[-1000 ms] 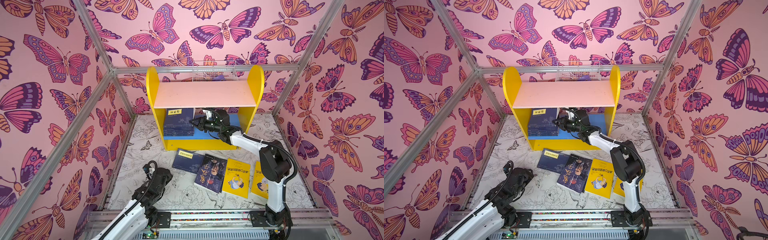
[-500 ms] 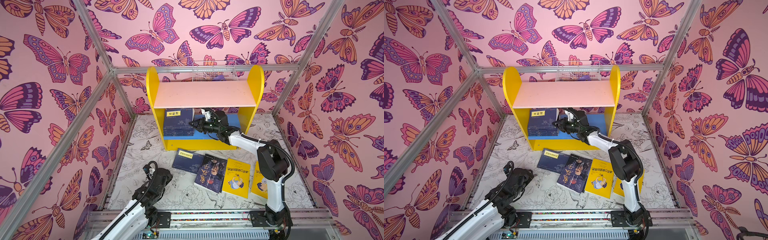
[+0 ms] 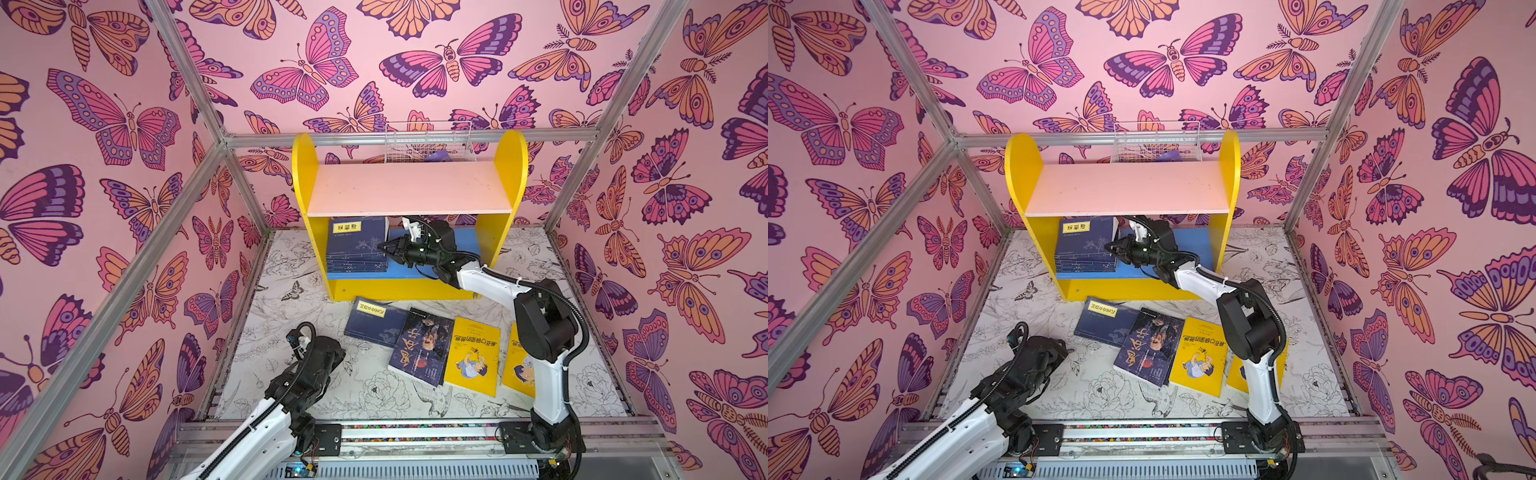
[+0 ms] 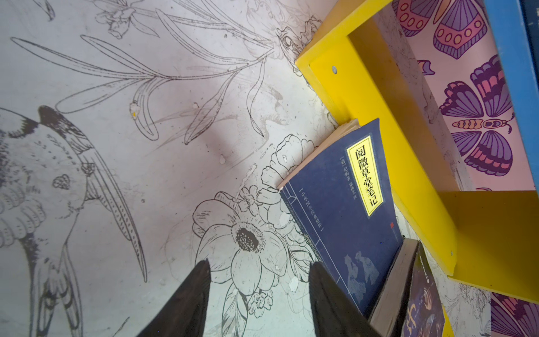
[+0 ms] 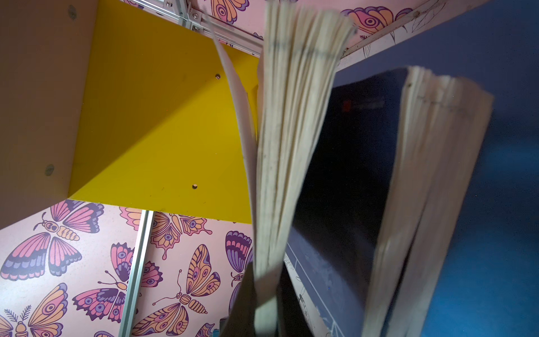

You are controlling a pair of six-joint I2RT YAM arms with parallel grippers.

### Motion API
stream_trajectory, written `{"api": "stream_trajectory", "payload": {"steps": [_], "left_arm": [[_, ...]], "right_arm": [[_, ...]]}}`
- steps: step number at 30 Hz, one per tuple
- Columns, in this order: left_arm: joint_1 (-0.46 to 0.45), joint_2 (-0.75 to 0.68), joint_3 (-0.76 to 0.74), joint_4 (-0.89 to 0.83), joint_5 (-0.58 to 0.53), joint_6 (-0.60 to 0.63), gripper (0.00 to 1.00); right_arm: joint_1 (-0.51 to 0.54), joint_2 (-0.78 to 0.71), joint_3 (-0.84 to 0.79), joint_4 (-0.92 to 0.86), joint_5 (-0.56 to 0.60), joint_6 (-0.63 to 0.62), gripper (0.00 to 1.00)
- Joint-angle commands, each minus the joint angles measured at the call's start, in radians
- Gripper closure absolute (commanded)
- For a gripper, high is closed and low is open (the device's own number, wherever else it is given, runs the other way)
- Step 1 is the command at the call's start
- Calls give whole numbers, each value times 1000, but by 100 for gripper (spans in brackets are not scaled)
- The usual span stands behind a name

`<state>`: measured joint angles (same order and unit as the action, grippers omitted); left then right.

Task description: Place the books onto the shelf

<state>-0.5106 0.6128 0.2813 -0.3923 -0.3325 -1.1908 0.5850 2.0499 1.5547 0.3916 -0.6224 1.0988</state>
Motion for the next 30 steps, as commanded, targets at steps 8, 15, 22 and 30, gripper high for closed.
{"api": "stream_trajectory", "payload": {"steps": [8,15,22,30], "left_arm": [[3,2,-17,-19,4,2,43],[3,8,-20,-17,4,0,43],[3,10,-22,-10,6,-3,43],[3,25,-22,2,9,-3,43]], "right_arm": [[13,-48,-36,17,-16,-7,100],[12,-49,-45,23,-15,-1,100],[1,-58,-72,66,-42,30,100],[-2,-58,-68,37,-38,12,100]]}}
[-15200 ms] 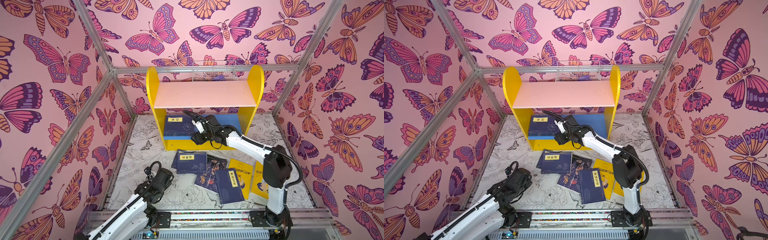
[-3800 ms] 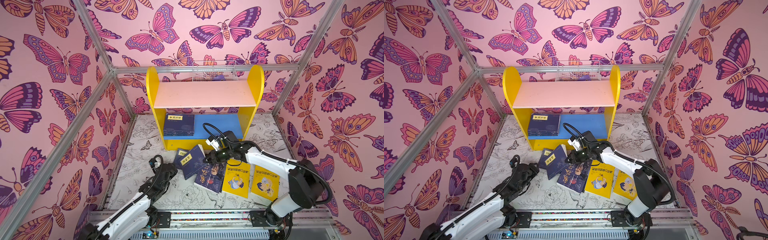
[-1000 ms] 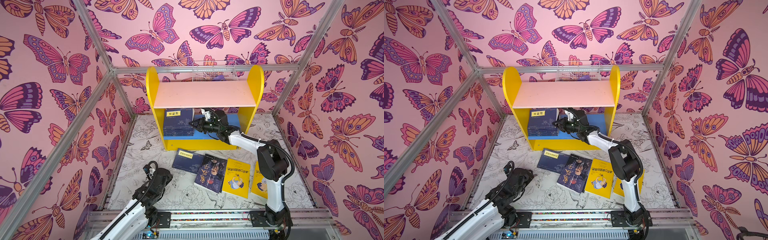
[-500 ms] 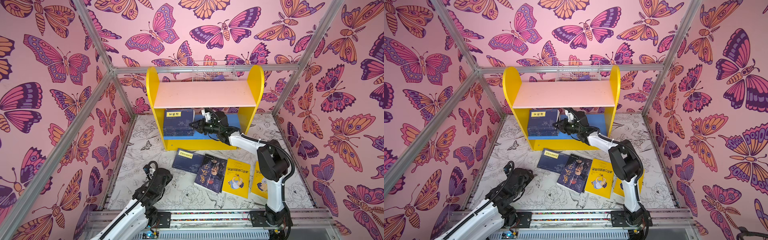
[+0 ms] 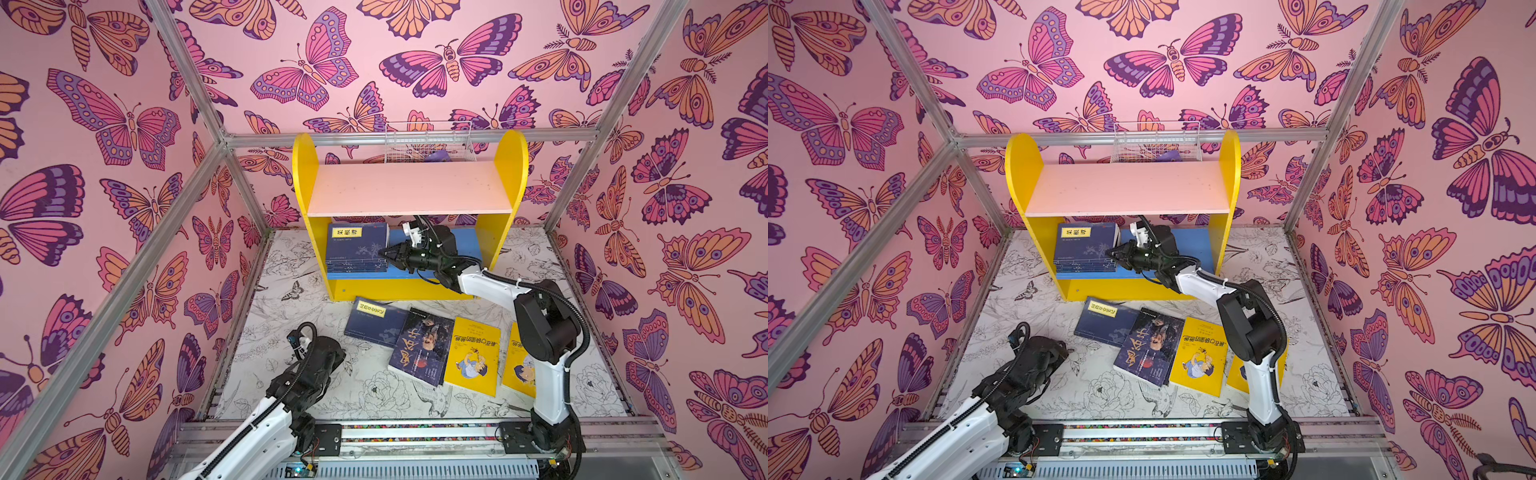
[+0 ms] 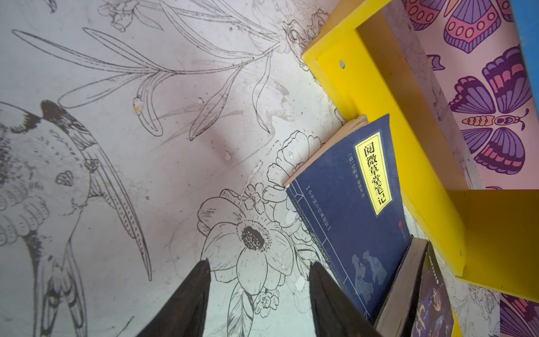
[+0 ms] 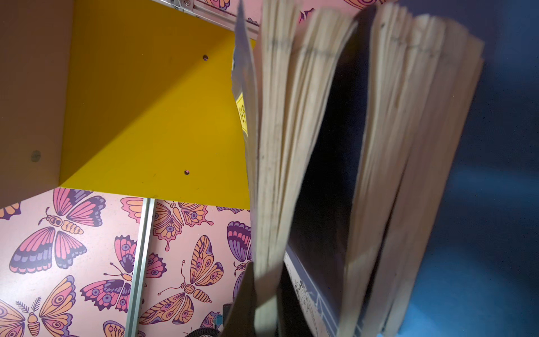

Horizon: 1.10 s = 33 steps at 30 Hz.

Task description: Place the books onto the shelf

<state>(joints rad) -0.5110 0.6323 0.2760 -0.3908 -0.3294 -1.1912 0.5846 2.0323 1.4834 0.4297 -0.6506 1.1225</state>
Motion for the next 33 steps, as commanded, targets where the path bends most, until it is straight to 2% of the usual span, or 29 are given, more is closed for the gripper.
{"api": "stream_trajectory", "payload": {"steps": [1,6,14,15,19,22,25,33], "left_arm": [[3,7,-15,1,7,-2,43],[3,12,-12,7,7,1,43],[3,17,-14,13,13,2,43],[3,17,-13,15,13,2,43],[3,15,-16,15,16,1,43],[3,15,-12,20,21,-1,43],[3,15,-7,23,24,-2,43],[3,23,2,32,33,5,43]], "right_arm": [[-1,-37,13,-14,-6,-18,100],[3,-30,59,-100,54,-74,100],[4,-10,95,-111,106,-60,100],[5,-12,95,-121,117,-62,96],[14,-37,102,-201,184,-110,63],[24,-58,118,-283,236,-172,49],[31,-64,153,-371,266,-233,39],[54,-47,248,-548,335,-358,31]]}}
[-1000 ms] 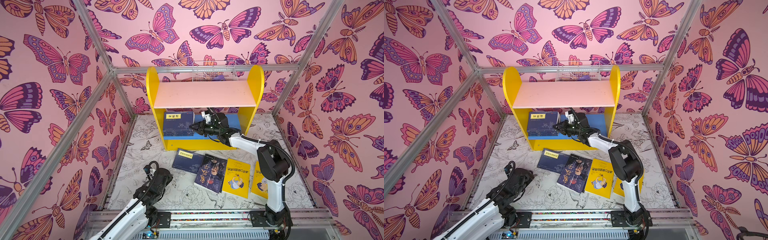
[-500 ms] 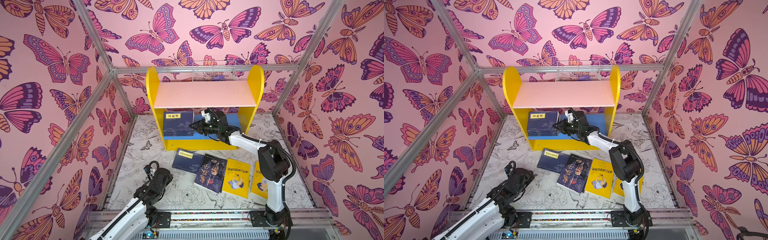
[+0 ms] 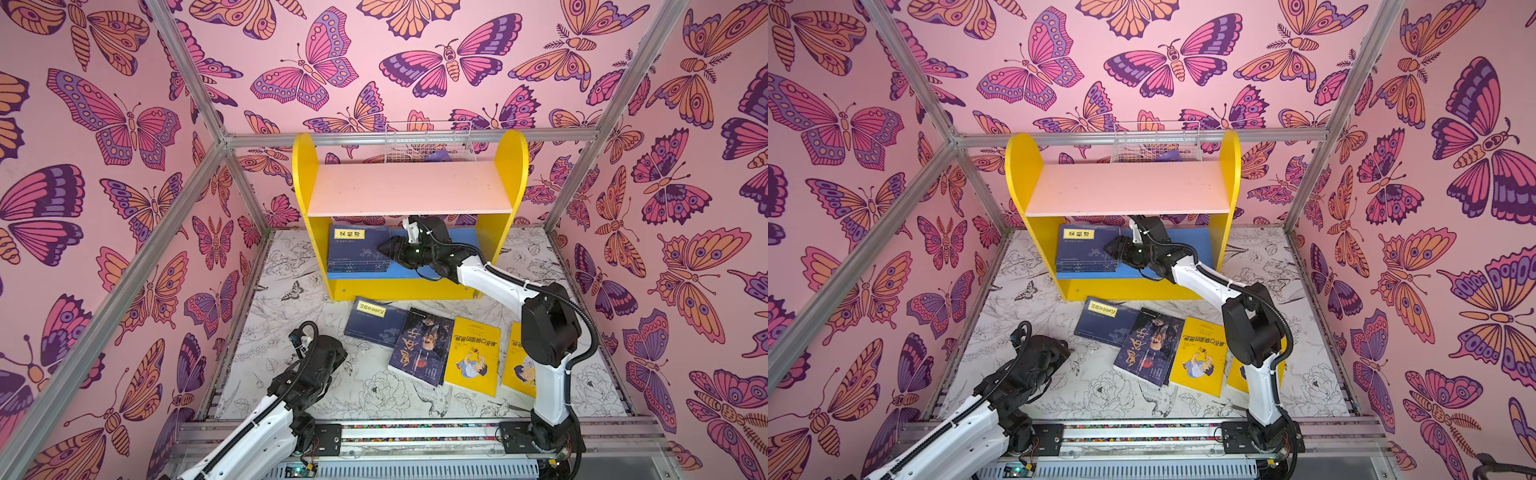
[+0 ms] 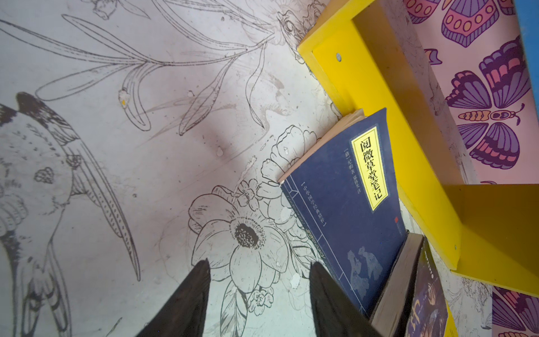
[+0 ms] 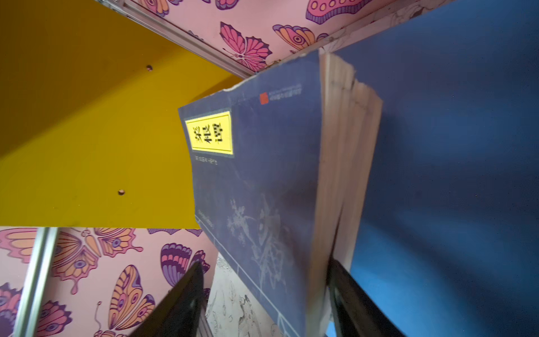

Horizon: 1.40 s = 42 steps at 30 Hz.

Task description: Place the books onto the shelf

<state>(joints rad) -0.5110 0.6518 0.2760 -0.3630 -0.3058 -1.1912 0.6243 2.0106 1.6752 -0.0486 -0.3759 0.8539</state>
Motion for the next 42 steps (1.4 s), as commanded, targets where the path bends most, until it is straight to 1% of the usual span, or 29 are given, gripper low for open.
{"api": "stream_trajectory", "payload": {"steps": [1,5,8,10,11,15,17,19,22,23,24,27,28,29,31,33,37,42], "left_arm": [[3,6,2,9,13,5,43],[3,11,13,41,33,28,43],[3,7,29,97,54,47,43],[3,14,44,110,66,53,43],[3,22,87,108,70,57,43],[3,49,120,73,67,14,43],[3,52,120,49,57,-23,43],[5,51,114,23,50,-57,43],[6,52,102,-4,48,-79,43],[5,56,104,0,52,-65,43],[5,66,109,0,56,-40,43],[5,108,130,8,64,33,43],[5,123,131,30,71,60,43],[6,140,132,51,78,82,42],[13,180,129,103,89,109,42],[26,230,123,166,106,133,41],[68,353,155,231,122,194,41],[98,505,213,283,101,272,40]], "right_arm": [[18,-24,62,-85,73,-104,31],[32,-29,75,-132,124,-175,31],[36,-60,48,-133,124,-265,32],[36,-97,14,-152,122,-353,32],[36,-114,-3,-168,129,-394,32],[48,-212,-105,-225,217,-575,31],[67,-255,-141,-269,270,-657,31],[109,-281,-153,-337,322,-753,32],[191,-276,-115,-465,376,-886,34],[211,-274,-112,-487,391,-898,34],[222,-275,-117,-505,378,-896,35],[226,-289,-182,-524,174,-857,36],[224,-295,-219,-511,135,-832,36],[224,-295,-250,-494,122,-810,36],[224,-288,-316,-453,122,-768,35],[222,-263,-339,-438,125,-738,34],[221,-198,-329,-424,111,-714,34],[222,-110,-287,-406,119,-688,34]]}}
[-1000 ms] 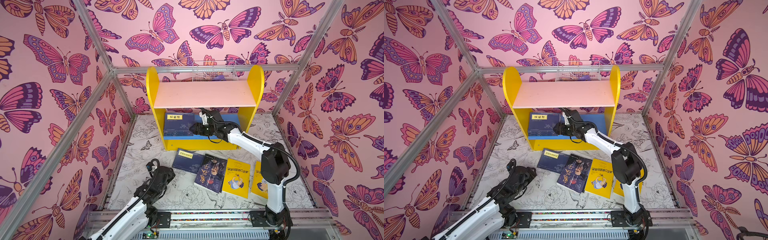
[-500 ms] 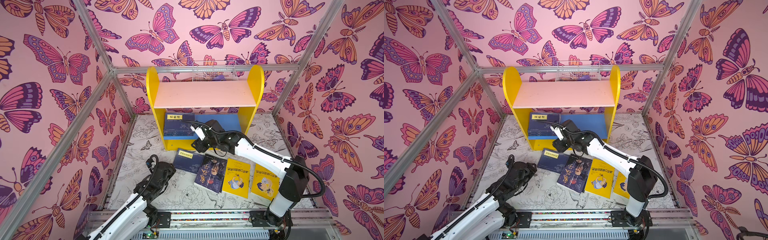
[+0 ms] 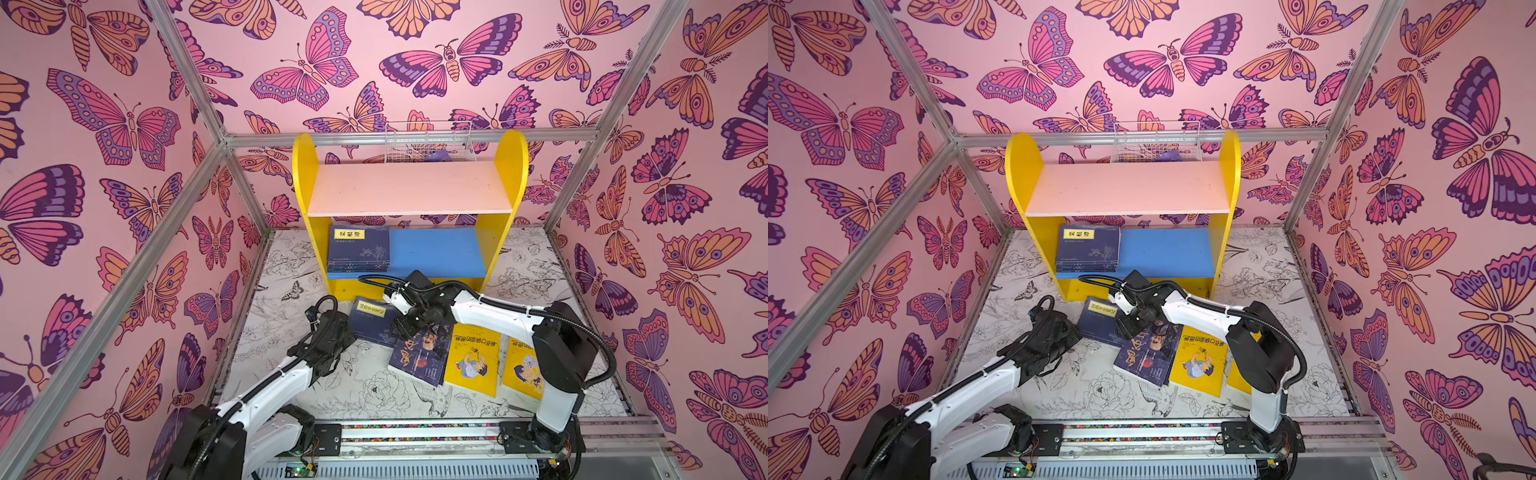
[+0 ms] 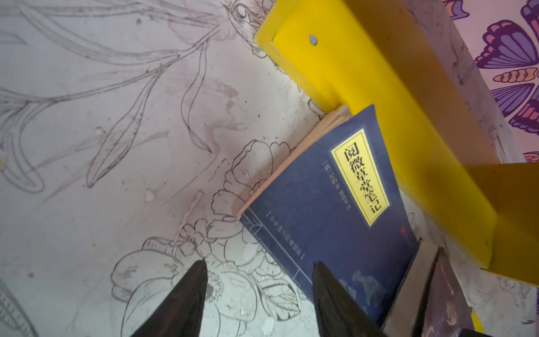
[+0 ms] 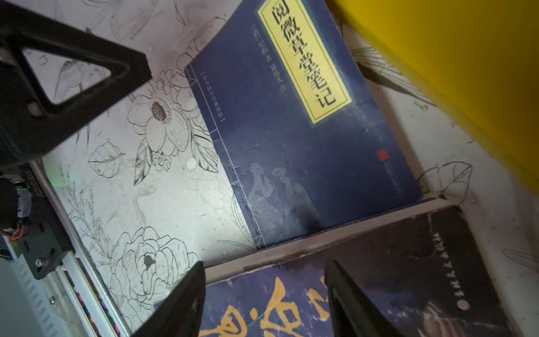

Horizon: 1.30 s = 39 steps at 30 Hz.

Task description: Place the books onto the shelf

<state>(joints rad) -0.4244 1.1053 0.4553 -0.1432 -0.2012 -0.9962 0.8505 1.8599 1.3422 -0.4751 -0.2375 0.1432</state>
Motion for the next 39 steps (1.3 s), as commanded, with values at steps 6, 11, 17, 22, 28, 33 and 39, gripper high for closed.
{"api": "stream_trajectory", "payload": {"steps": [6,11,17,22,28,33,39], "left_arm": [[15,229,57,180,-5,107,40],[16,308,63,233,-9,138,40],[15,374,71,244,13,145,41],[9,382,54,250,48,142,42],[-18,330,-4,251,67,113,43],[-49,260,-64,234,49,50,43],[-57,191,-115,202,23,-7,43]], "right_arm": [[4,147,47,6,-31,51,35],[-42,151,-18,-32,-21,111,36],[-162,43,-204,-34,5,137,36],[-170,-35,-289,-17,14,127,36],[-120,-65,-279,51,1,115,36],[-11,-45,-158,36,-23,44,36],[86,68,-42,-35,-68,-36,37]]}}
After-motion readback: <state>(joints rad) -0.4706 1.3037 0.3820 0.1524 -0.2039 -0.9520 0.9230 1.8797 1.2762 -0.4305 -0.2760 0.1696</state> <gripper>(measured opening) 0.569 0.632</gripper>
